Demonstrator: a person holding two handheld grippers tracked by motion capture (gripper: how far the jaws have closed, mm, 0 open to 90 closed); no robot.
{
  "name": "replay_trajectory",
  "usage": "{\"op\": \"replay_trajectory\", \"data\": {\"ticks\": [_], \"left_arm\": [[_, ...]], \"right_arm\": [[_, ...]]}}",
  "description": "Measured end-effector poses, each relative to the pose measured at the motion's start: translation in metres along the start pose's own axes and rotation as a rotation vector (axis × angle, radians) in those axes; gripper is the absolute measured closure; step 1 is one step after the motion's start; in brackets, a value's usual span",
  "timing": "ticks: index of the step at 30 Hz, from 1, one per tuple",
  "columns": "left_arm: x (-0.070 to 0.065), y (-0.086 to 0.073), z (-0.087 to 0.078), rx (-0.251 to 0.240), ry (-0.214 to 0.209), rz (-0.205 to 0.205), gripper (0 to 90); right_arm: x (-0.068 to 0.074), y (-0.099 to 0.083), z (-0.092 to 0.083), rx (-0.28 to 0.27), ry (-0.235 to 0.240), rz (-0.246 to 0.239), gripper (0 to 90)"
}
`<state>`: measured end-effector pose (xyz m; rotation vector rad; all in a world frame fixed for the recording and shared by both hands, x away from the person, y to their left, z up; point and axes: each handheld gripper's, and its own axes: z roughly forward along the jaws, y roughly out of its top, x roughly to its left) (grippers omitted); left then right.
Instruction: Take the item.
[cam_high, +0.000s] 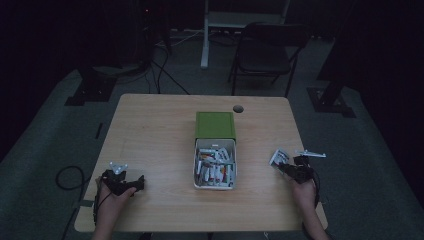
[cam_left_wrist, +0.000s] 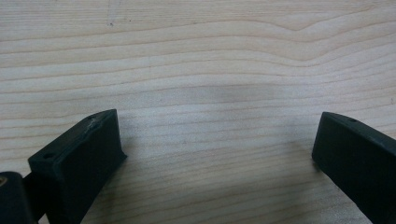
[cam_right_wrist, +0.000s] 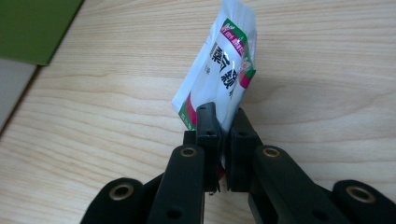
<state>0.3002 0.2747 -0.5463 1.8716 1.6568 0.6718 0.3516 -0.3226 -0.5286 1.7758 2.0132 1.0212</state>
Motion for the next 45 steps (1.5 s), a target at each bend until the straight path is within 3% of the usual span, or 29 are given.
{"op": "replay_trajectory", "data": {"ticks": [4, 7, 9, 13, 17, 26, 35, 38, 39, 45], "left_arm": [[0.000, 0.000, 0.000, 0.000, 0.000, 0.000, 1.9], [0.000, 0.000, 0.000, 0.000, 0.000, 0.000, 1.9], [0.000, 0.000, 0.000, 0.000, 0.000, 0.000, 1.9], [0.000, 0.000, 0.000, 0.000, 0.000, 0.000, 1.9], [0.000, 0.000, 0.000, 0.000, 0.000, 0.000, 1.9], [0.000, 0.000, 0.000, 0.000, 0.000, 0.000, 1.9], [0.000, 0.000, 0.000, 0.001, 0.000, -0.001, 1.9], [0.000, 0.000, 0.000, 0.001, 0.000, -0.001, 1.9], [0.000, 0.000, 0.000, 0.001, 0.001, -0.001, 1.9], [0.000, 0.000, 0.000, 0.001, 0.000, -0.001, 1.9]], "right_arm": [[-0.002, 0.002, 0.000, 0.011, 0.010, -0.006, 84.2], [-0.006, 0.001, 0.001, 0.022, 0.019, 0.007, 73.9], [-0.006, 0.000, 0.004, 0.052, -0.003, -0.004, 71.0], [-0.004, 0.000, 0.002, 0.045, -0.022, -0.029, 64.2], [-0.003, 0.002, 0.001, 0.050, -0.018, -0.016, 55.1], [-0.012, -0.001, -0.011, 0.033, -0.035, 0.005, 44.3], [-0.020, -0.007, -0.027, 0.010, -0.119, 0.002, 25.4], [-0.023, -0.008, -0.031, -0.004, -0.113, 0.014, 22.6], [-0.023, -0.008, -0.032, -0.010, -0.085, 0.007, 22.6], [-0.018, -0.006, -0.033, -0.021, -0.055, -0.033, 20.0]]}}
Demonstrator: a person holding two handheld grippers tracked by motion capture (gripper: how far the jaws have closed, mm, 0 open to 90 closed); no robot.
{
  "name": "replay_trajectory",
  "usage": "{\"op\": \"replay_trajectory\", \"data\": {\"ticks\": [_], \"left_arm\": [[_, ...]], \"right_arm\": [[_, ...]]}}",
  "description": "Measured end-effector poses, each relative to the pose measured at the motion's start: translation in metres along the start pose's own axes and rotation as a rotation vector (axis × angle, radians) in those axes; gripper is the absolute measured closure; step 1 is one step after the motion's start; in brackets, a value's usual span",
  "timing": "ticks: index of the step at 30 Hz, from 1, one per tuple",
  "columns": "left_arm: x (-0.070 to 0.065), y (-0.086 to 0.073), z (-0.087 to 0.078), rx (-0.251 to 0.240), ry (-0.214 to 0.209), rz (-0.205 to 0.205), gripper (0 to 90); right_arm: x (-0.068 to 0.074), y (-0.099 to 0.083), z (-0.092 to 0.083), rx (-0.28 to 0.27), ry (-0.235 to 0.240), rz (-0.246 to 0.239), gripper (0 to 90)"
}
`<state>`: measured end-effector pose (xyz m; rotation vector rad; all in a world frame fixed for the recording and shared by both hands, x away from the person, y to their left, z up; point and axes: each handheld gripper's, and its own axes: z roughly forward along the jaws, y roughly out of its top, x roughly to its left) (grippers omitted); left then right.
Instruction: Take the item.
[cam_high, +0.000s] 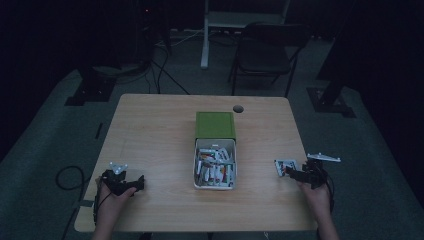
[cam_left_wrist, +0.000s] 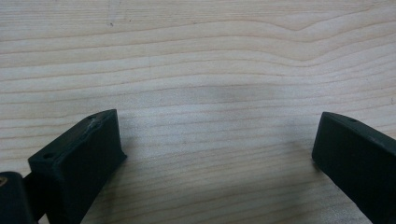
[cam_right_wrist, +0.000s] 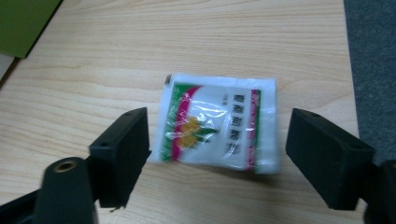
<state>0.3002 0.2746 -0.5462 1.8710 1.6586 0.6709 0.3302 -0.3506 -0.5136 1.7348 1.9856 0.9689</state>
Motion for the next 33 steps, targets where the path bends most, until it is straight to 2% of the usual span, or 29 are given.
{"op": "replay_trajectory", "data": {"ticks": [2, 4, 6, 9, 13, 14, 15, 16, 17, 20, 22, 23, 24, 27, 33], "left_arm": [[0.000, 0.000, 0.000, 0.000, 0.000, 0.000, 1.9], [0.000, 0.000, 0.000, 0.000, 0.000, 0.000, 1.9], [0.000, 0.000, 0.000, 0.000, 0.000, 0.000, 1.9], [0.000, 0.000, 0.000, 0.000, 0.000, 0.000, 1.9], [0.000, 0.000, 0.000, 0.000, 0.000, 0.000, 1.9], [0.000, 0.000, 0.000, 0.000, 0.000, 0.000, 1.9], [0.000, 0.000, 0.000, 0.000, 0.000, 0.000, 1.9], [0.000, 0.000, 0.000, 0.000, 0.000, 0.000, 1.9], [0.000, 0.000, 0.000, 0.000, 0.000, 0.000, 1.9], [0.000, 0.000, 0.000, 0.000, 0.000, 0.000, 1.9], [0.000, 0.000, 0.000, 0.000, 0.000, 0.000, 1.9], [0.000, 0.000, 0.000, 0.000, 0.000, 0.000, 1.9], [0.000, 0.000, 0.000, 0.001, 0.000, 0.000, 1.9], [0.000, 0.000, 0.000, 0.000, 0.000, 0.000, 1.9], [0.000, 0.000, 0.000, 0.000, 0.000, 0.000, 1.9]], "right_arm": [[0.005, 0.001, 0.000, -0.004, -0.007, -0.027, 17.3], [0.008, 0.001, -0.001, -0.011, 0.028, -0.038, 11.5], [0.013, 0.002, -0.002, -0.021, 0.042, -0.069, 13.5], [0.020, 0.001, -0.001, -0.047, 0.084, -0.143, 13.9], [0.026, 0.001, 0.002, -0.059, 0.234, -0.215, 14.9], [0.028, 0.001, 0.003, -0.060, 0.258, -0.231, 14.9], [0.028, 0.001, 0.003, -0.060, 0.258, -0.231, 14.9], [0.030, 0.000, 0.005, -0.074, 0.292, -0.258, 14.9], [0.033, -0.001, 0.007, -0.064, 0.360, -0.284, 14.9], [0.039, -0.003, 0.011, -0.046, 0.431, -0.317, 13.8], [0.040, -0.004, 0.012, -0.040, 0.445, -0.323, 13.4], [0.044, -0.005, 0.015, -0.012, 0.474, -0.343, 13.5], [0.046, -0.006, 0.016, -0.009, 0.474, -0.359, 13.5], [0.052, -0.008, 0.017, -0.011, 0.497, -0.397, 13.6], [0.066, -0.013, 0.017, -0.024, 0.586, -0.459, 13.8]]}}
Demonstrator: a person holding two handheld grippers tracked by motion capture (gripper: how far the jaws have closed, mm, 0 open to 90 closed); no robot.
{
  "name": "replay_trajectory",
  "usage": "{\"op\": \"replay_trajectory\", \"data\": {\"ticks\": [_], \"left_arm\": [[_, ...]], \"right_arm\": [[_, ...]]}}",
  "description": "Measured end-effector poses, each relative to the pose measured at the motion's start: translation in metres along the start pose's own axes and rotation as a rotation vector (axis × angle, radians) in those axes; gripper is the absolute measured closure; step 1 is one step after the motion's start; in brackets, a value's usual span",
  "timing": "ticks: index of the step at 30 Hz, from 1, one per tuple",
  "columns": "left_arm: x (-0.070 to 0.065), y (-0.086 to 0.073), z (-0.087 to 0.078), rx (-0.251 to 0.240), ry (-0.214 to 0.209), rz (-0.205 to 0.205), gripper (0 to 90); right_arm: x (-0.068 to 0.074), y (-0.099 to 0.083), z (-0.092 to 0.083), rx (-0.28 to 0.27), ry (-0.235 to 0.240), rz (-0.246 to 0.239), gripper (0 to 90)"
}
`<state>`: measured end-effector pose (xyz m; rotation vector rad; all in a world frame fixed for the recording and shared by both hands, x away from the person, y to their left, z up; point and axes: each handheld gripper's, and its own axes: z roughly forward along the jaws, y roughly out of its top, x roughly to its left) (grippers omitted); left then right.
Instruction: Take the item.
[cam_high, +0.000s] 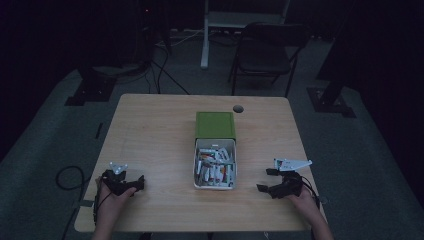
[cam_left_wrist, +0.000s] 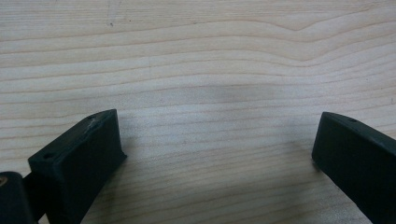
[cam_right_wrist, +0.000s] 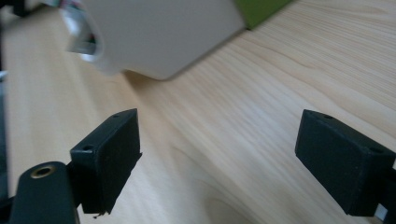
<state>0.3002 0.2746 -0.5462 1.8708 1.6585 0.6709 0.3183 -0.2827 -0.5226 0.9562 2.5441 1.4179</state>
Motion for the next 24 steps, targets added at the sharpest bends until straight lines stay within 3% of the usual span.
{"op": "replay_trajectory", "data": {"ticks": [4, 9, 11, 16, 24], "left_arm": [[0.000, 0.000, 0.000, 0.000, 0.000, 0.000, 1.9], [0.000, 0.000, 0.000, 0.001, 0.000, 0.000, 1.9], [0.000, 0.000, 0.000, 0.001, 0.000, 0.001, 1.9], [0.000, 0.000, 0.000, 0.001, 0.000, 0.001, 1.9], [0.000, 0.000, 0.000, 0.000, -0.001, 0.001, 1.9]], "right_arm": [[0.010, 0.002, 0.007, 0.005, 0.038, -0.064, 13.7], [0.019, 0.001, 0.018, 0.050, 0.077, -0.115, 15.6], [0.022, 0.000, 0.021, 0.057, 0.060, -0.146, 16.0], [0.024, -0.001, 0.028, 0.063, 0.077, -0.153, 14.9], [0.028, -0.003, 0.034, 0.111, 0.055, -0.205, 13.8]]}}
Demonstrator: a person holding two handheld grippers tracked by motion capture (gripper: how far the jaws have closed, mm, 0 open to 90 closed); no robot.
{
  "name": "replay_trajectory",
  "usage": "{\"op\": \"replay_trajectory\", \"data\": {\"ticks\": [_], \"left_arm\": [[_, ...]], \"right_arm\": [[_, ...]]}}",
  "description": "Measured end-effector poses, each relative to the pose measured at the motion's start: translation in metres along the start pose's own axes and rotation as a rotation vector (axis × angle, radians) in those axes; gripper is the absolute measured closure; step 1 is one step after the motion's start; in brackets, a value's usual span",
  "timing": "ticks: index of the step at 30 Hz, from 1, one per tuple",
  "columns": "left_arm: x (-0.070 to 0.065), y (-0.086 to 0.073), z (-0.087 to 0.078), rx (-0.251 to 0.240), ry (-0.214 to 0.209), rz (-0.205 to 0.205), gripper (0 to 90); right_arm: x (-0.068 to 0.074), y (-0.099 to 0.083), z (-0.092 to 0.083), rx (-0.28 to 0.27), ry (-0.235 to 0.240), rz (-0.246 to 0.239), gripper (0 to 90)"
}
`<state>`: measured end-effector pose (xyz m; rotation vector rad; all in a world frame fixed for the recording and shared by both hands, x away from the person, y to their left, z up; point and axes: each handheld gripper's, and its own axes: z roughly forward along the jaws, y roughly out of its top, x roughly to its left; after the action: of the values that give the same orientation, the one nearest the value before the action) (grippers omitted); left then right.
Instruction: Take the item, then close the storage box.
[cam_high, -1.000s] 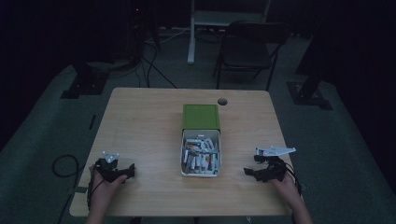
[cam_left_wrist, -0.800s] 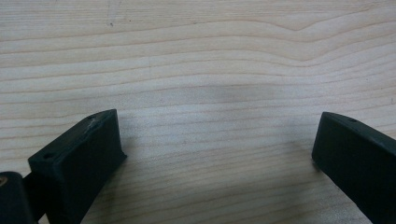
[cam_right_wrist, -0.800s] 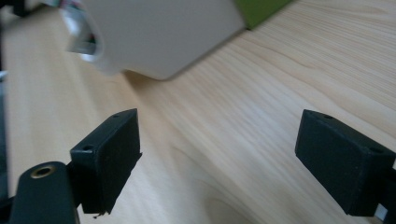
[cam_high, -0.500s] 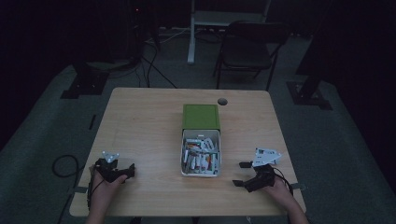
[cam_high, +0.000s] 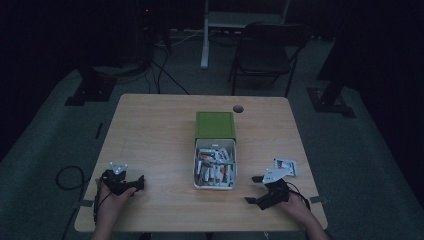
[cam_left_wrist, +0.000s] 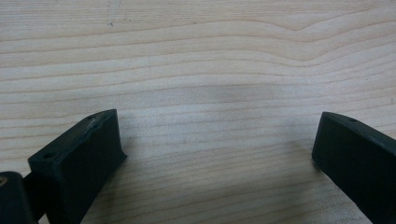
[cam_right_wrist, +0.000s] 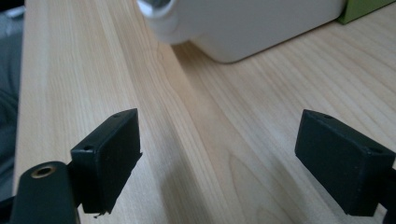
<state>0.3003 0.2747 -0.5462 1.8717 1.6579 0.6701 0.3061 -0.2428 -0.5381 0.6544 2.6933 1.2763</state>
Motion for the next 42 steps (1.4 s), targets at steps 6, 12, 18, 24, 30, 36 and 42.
{"op": "replay_trajectory", "data": {"ticks": [6, 12, 18, 24, 30, 36, 42], "left_arm": [[0.000, 0.000, 0.000, 0.000, 0.000, 0.000, 1.9], [0.000, 0.000, 0.000, 0.001, 0.001, 0.000, 2.0], [-0.002, -0.001, -0.001, -0.001, -0.021, 0.022, 2.0], [-0.006, -0.002, -0.002, 0.000, -0.075, 0.083, 2.0], [-0.010, -0.003, -0.003, -0.001, -0.113, 0.124, 1.9], [-0.018, -0.005, -0.008, -0.003, -0.157, 0.200, 1.9], [-0.029, -0.002, -0.016, -0.029, -0.227, 0.249, 2.0]], "right_arm": [[0.001, -0.004, 0.009, 0.062, -0.018, -0.035, 14.2], [0.008, -0.007, 0.012, 0.057, -0.065, -0.076, 12.3], [0.007, -0.006, 0.012, 0.056, -0.107, -0.036, 11.9], [0.007, -0.005, 0.013, 0.055, -0.122, -0.023, 11.9], [0.004, -0.003, 0.015, 0.055, -0.125, -0.020, 11.9], [0.006, -0.003, 0.016, 0.055, -0.133, -0.013, 11.9], [0.007, -0.003, 0.016, 0.049, -0.118, -0.022, 13.7]]}}
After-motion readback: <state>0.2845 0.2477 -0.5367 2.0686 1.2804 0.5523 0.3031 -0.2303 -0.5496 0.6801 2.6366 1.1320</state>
